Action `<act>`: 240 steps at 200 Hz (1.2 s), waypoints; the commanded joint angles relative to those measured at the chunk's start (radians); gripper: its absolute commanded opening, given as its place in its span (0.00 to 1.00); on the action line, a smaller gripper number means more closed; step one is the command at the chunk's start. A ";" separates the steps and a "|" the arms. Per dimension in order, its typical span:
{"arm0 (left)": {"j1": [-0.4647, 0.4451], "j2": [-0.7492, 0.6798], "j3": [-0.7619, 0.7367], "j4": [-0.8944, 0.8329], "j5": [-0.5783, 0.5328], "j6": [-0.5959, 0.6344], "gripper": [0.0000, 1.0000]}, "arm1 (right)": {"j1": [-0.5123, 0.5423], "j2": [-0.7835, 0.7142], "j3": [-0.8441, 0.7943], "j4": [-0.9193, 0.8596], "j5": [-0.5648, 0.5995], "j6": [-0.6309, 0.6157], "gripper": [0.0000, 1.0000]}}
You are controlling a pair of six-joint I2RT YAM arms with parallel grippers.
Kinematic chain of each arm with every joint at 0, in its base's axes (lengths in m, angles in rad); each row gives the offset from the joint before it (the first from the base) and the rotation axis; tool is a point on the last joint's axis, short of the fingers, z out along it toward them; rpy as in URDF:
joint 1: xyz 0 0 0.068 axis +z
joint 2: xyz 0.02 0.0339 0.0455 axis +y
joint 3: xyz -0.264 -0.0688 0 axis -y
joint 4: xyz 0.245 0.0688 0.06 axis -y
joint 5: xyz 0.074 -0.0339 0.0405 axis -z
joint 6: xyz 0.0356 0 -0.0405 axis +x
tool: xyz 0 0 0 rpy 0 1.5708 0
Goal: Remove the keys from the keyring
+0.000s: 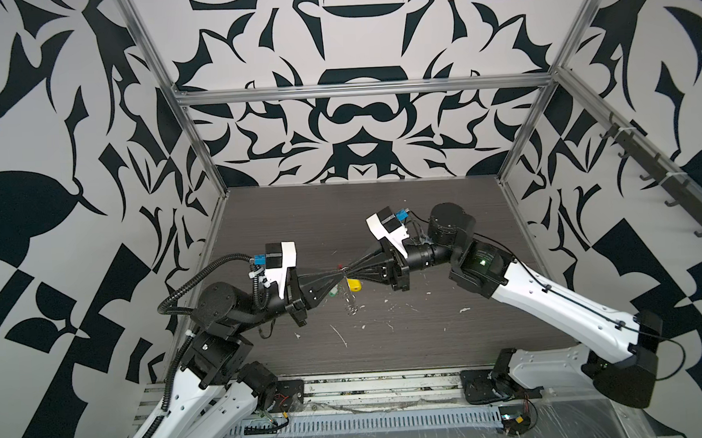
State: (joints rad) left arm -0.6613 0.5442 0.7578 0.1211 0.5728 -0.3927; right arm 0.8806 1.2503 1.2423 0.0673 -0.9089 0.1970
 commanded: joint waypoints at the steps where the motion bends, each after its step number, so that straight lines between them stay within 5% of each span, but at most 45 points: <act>1: -0.002 -0.007 0.008 0.015 -0.014 -0.006 0.00 | 0.007 -0.011 0.052 0.010 -0.007 -0.013 0.04; 19: -0.002 -0.010 0.016 -0.011 -0.028 -0.017 0.01 | 0.007 -0.013 0.063 -0.028 0.004 -0.026 0.00; 46: -0.002 -0.034 0.044 -0.118 -0.052 0.001 0.48 | 0.008 -0.012 0.121 -0.213 0.045 -0.098 0.00; 62: -0.003 -0.037 0.075 -0.217 -0.076 0.011 0.58 | 0.006 -0.001 0.170 -0.347 0.055 -0.155 0.00; 86: -0.003 0.028 0.164 -0.392 -0.049 0.045 0.56 | 0.004 0.030 0.243 -0.538 0.071 -0.228 0.00; 110: -0.003 0.100 0.249 -0.514 -0.004 0.073 0.42 | 0.004 0.070 0.314 -0.678 0.082 -0.275 0.00; 135: -0.002 0.146 0.301 -0.571 0.040 0.091 0.42 | 0.004 0.100 0.367 -0.772 0.098 -0.314 0.00; 240: -0.001 0.256 0.387 -0.706 0.075 0.124 0.29 | 0.003 0.112 0.409 -0.793 0.139 -0.323 0.00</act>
State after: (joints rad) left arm -0.6613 0.7948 1.1149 -0.5255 0.6407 -0.2867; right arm 0.8814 1.3907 1.6039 -0.7517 -0.7715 -0.1158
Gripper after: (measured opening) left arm 0.297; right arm 0.056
